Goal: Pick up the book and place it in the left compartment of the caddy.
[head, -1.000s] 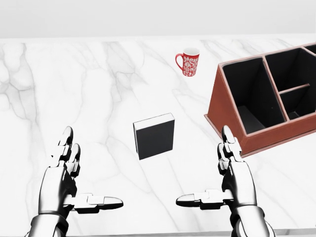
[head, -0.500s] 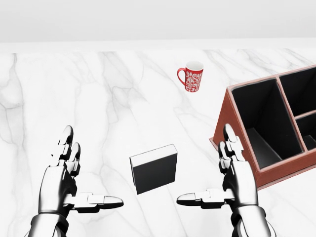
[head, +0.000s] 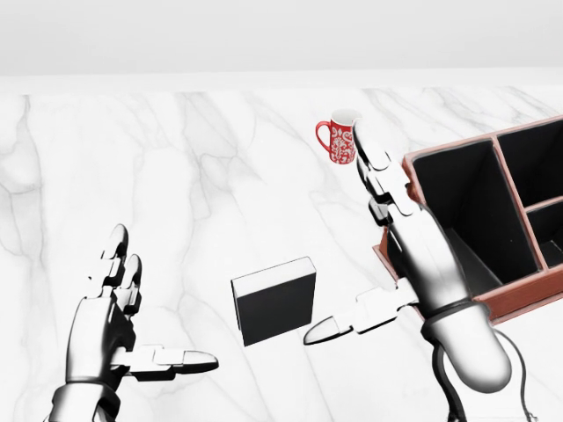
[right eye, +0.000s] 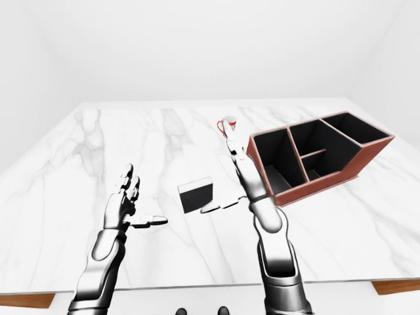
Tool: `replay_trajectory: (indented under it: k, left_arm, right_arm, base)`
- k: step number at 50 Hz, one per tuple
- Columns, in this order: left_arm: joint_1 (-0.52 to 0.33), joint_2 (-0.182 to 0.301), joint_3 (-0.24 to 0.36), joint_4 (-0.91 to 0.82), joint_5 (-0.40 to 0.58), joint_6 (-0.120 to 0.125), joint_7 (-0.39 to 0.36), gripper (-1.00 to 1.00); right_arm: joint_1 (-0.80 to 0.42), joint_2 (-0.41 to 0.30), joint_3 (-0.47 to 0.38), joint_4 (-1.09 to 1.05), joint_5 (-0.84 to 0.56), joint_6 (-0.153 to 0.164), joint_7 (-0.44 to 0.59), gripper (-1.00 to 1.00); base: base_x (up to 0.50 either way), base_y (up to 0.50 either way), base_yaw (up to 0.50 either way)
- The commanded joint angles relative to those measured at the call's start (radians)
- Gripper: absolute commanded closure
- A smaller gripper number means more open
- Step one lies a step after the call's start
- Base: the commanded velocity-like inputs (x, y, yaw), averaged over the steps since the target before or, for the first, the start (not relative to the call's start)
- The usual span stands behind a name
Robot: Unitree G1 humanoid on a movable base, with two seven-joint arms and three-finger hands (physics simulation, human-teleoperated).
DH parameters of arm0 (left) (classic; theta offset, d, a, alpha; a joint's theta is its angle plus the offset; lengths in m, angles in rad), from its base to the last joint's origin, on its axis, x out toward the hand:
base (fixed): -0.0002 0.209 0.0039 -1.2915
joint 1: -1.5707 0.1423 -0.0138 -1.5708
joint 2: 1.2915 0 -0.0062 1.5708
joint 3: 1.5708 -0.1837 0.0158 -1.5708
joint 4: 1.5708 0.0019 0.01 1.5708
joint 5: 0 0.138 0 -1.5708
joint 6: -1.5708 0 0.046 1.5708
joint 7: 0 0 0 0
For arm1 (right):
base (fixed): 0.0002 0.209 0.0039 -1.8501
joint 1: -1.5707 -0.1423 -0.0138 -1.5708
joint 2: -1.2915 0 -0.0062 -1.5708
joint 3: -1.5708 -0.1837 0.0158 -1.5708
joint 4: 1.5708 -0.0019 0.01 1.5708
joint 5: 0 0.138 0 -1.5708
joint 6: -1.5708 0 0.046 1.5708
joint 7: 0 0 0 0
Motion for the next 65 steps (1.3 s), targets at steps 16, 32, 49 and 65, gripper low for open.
replay_trajectory:
  k: [16,32,49,65]
  left_arm:
    - [0.012,-0.001,0.007,-0.026,-0.026,-0.01,-0.009,-1.0]
    - [0.019,-0.002,0.005,-0.04,-0.032,-0.007,-0.012,-1.0]
    - [0.027,-0.003,0.003,-0.065,-0.041,0.007,-0.018,-1.0]
    - [0.029,-0.003,0.005,-0.072,-0.047,0.008,-0.022,-1.0]
  right_arm:
    - [-0.552,0.035,0.149,0.438,-0.872,0.0,0.442,-1.0]
    - [-0.754,0.131,0.128,0.931,-1.023,0.0,0.442,-1.0]
    - [-0.889,0.182,0.138,1.408,-0.968,0.0,0.207,-1.0]
    - [-0.905,0.189,0.153,1.565,-0.967,0.0,0.103,-1.0]
  base:
    - [0.0,0.0,0.0]
    - [0.0,0.0,0.0]
    - [0.0,0.0,0.0]
    - [0.0,0.0,0.0]
